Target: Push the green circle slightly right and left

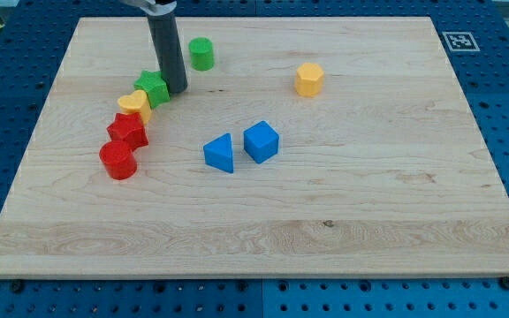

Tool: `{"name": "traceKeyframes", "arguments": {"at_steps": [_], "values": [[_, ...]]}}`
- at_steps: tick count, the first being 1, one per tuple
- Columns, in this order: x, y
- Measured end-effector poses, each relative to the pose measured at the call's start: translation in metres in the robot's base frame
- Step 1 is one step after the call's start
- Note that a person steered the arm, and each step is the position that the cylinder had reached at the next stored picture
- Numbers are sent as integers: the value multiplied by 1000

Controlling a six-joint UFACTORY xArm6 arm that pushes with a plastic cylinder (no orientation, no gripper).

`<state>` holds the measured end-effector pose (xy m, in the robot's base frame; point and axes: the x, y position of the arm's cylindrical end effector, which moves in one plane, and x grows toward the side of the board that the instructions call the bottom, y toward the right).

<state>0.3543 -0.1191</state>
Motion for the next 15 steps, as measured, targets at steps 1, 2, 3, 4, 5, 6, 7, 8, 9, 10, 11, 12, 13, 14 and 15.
{"name": "traceKeyframes", "arguments": {"at_steps": [1,2,3,4,5,6,7,8,9,10,11,12,13,14,15], "values": [[-3,-3],[-17,-16],[-28,-26],[-40,-26],[-43,0],[-43,41],[-43,82],[-46,120],[-76,128],[-118,121],[-119,120],[-119,120],[-115,110],[-101,92],[-93,71]]}}
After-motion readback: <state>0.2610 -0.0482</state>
